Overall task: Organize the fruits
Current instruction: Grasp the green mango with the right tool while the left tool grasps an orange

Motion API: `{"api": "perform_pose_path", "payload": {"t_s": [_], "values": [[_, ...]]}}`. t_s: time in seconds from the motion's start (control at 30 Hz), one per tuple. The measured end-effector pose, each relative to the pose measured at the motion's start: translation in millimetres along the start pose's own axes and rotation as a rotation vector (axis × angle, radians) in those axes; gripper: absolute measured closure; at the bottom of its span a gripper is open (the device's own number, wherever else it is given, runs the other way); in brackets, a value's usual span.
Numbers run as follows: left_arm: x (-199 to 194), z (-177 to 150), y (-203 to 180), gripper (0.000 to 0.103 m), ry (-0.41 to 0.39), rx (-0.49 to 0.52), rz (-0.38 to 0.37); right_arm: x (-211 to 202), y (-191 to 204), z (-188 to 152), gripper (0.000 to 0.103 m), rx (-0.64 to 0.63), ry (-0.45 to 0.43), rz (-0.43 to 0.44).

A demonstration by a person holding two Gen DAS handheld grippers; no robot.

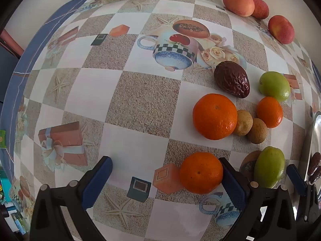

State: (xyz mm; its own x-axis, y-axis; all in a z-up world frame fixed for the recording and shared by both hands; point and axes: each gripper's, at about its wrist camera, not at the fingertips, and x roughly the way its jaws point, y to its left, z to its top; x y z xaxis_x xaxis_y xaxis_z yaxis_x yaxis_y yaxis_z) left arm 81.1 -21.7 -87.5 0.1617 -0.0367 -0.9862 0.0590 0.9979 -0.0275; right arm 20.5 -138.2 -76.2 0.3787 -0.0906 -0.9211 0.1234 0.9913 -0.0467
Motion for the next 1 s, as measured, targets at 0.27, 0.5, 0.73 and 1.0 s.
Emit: {"api": "perform_pose_path", "payload": {"t_s": [0.27,0.5,0.73,1.0], "values": [[-4,7,6,0.001,0.035,-0.002,-0.021,4,-1,14,0.000,-0.001,0.059,0.021],[-21,11,13,0.030,0.025,-0.042,-0.141,-15,-5,20,0.026,0.051,0.036,0.128],[-25,11,10,0.064,0.060,-0.074,-0.285,-28,-1,20,0.063,0.051,0.014,0.207],[-44,8,24,0.064,0.026,-0.155,-0.392,-51,-4,25,0.063,0.074,-0.043,0.253]]}}
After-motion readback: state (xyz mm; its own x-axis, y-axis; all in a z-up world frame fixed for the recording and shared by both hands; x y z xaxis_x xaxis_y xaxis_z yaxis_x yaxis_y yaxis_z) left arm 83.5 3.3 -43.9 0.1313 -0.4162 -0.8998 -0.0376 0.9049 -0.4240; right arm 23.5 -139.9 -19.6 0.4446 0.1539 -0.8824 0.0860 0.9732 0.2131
